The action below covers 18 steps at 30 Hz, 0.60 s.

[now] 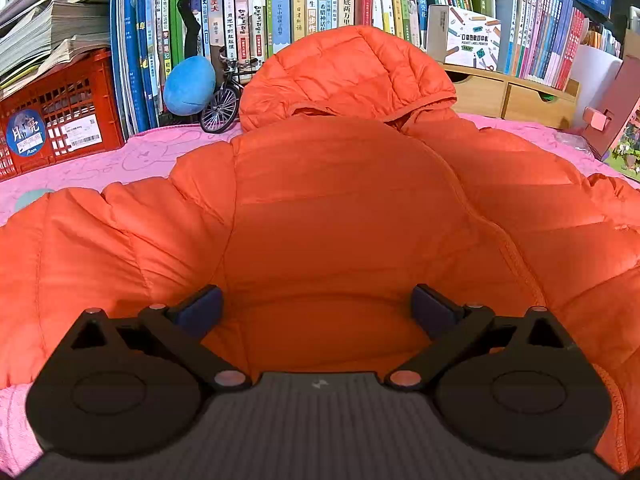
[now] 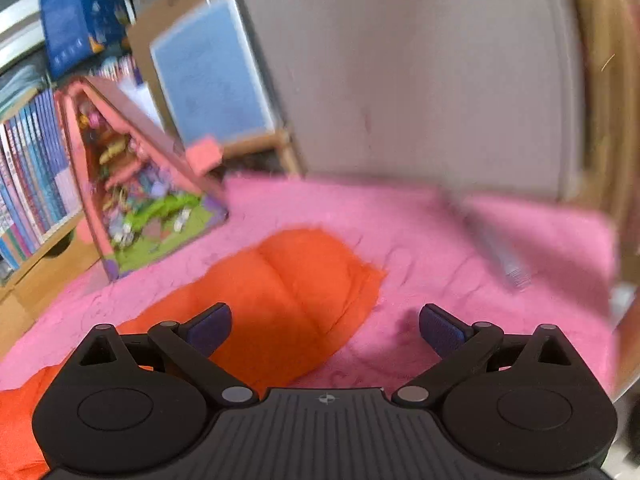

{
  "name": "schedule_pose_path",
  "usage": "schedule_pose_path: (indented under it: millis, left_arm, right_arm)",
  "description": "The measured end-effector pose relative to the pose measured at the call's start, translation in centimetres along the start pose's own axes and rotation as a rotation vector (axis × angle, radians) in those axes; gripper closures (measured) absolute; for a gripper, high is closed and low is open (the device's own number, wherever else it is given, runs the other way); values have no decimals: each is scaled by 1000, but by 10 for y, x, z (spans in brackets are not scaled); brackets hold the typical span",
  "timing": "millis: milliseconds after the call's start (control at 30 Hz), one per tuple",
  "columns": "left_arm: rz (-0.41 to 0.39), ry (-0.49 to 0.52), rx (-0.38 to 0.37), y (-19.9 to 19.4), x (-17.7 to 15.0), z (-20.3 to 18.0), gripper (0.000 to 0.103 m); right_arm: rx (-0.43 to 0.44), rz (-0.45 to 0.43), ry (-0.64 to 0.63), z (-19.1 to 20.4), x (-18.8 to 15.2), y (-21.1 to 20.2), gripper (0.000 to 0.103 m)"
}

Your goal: Fold clothes

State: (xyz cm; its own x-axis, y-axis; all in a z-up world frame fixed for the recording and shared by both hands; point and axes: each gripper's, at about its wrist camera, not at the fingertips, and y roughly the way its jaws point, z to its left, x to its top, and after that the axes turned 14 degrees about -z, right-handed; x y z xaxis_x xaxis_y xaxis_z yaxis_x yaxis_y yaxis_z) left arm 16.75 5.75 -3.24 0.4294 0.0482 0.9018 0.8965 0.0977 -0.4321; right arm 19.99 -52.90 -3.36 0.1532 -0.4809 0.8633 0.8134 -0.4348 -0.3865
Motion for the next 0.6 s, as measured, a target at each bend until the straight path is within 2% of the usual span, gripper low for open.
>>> schedule_pose_path:
  millis: [67, 133, 167, 200, 267, 367, 500, 600]
  left_arm:
    - [1, -1, -1, 0, 0, 0, 1]
    - [1, -3, -1, 0, 0, 0, 1]
    - [1, -3, -2, 0, 1, 0, 1]
    - [2, -3, -2, 0, 1, 0, 1]
    - [2, -4, -3, 1, 1, 0, 1]
    - [2, -5, -5, 0, 1, 0, 0]
    - [2, -12, -11, 0, 1, 1, 0]
    - [3, -19, -15, 1, 1, 2, 0]
  right_arm:
    - [68, 10, -13, 7, -1, 9, 7]
    - [104, 37, 5, 14, 0, 16, 47]
    - [113, 55, 23, 18, 1, 19, 80]
    - [130, 71, 52, 20, 3, 20, 87]
    - [204, 68, 117, 30, 11, 10, 89]
    - [339, 1, 75, 63, 22, -21, 90]
    - [660, 6, 42, 148, 23, -73, 90]
    - [914, 68, 15, 220, 8, -111, 90]
